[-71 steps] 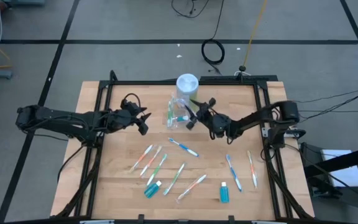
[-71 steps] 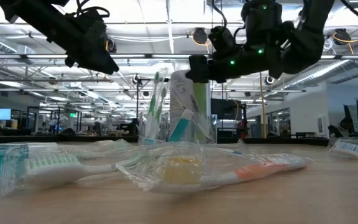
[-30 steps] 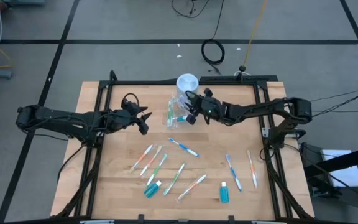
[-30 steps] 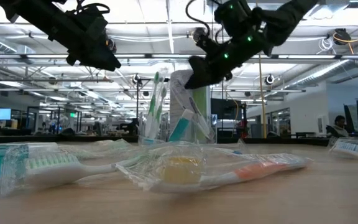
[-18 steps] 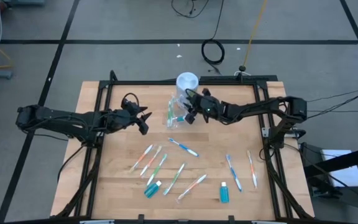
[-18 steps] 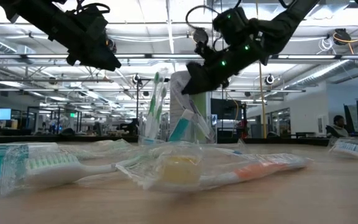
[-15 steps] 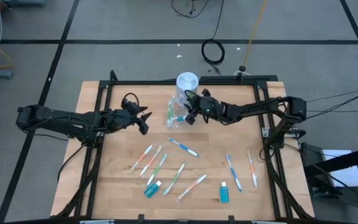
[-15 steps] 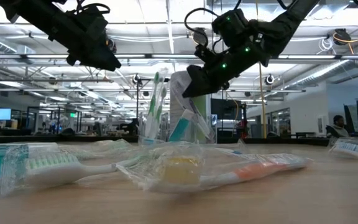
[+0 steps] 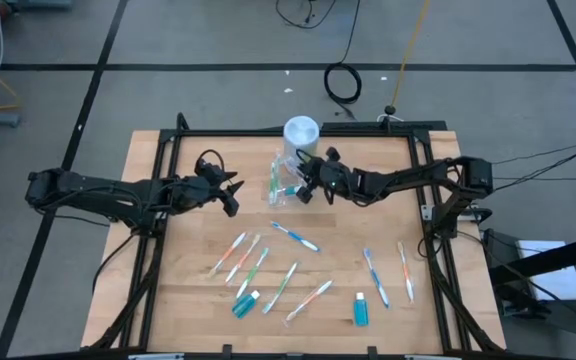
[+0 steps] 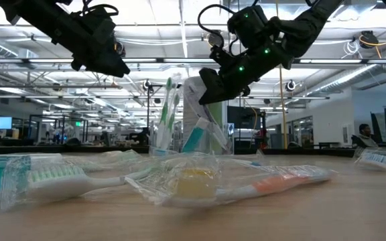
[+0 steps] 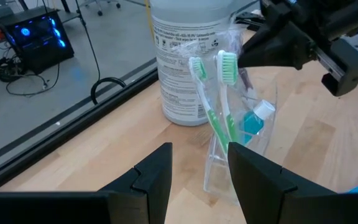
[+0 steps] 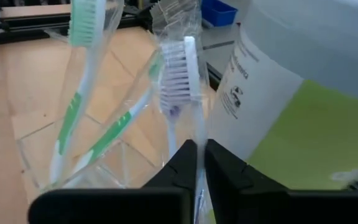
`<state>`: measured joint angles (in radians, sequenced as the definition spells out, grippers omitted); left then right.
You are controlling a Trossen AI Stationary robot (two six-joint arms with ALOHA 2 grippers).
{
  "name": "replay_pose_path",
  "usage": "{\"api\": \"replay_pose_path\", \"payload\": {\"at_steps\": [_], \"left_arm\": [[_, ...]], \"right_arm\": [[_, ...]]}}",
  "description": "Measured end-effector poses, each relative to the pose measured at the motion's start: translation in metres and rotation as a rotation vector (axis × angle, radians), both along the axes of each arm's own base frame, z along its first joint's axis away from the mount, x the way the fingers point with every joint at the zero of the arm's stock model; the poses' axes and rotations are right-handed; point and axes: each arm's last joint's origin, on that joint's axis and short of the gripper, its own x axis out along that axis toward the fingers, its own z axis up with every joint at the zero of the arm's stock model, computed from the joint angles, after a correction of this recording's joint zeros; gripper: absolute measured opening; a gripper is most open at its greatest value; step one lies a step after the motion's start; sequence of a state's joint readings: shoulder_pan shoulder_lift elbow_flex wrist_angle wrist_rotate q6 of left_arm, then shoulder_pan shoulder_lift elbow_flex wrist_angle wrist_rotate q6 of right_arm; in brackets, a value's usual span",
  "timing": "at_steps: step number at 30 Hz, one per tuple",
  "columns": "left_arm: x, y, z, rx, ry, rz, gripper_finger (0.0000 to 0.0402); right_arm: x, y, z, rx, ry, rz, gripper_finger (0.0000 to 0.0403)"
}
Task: Pick & Place toothbrushing station
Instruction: Put the violet toothbrush into the transparent organizer, then put the orange toothbrush into the transparent organizer
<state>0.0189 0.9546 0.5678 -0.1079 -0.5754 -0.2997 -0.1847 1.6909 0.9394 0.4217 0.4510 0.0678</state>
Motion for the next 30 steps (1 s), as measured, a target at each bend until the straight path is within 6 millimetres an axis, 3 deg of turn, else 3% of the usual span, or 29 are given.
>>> {"api": "replay_pose_path", "payload": {"at_steps": [7, 14, 17, 23, 30], "left_arm": [[0.0, 0.0, 0.0, -0.013, -0.007, 0.006, 0.0163], [0.0, -0.001, 0.0, -0.025, -0.008, -0.014, 0.0163], [0.0, -0.001, 0.0, -0.028, -0.009, -0.018, 0.0163], [0.0, -0.002, -0.002, -0.054, 0.012, -0.069, 0.0163], [0.001, -0.009, -0.019, -0.259, 0.111, -0.168, 0.0163]], "right_arm": [[-0.003, 0.014, -0.007, 0.065, -0.079, -0.102, 0.0009], [-0.028, 0.026, -0.03, 0.07, -0.245, -0.175, 0.001], [-0.036, 0.029, -0.035, 0.023, -0.24, -0.146, 0.0019], [-0.041, 0.03, -0.038, -0.028, -0.202, -0.124, 0.0064], [-0.041, 0.031, -0.035, -0.055, -0.19, -0.112, 0.0128]]}}
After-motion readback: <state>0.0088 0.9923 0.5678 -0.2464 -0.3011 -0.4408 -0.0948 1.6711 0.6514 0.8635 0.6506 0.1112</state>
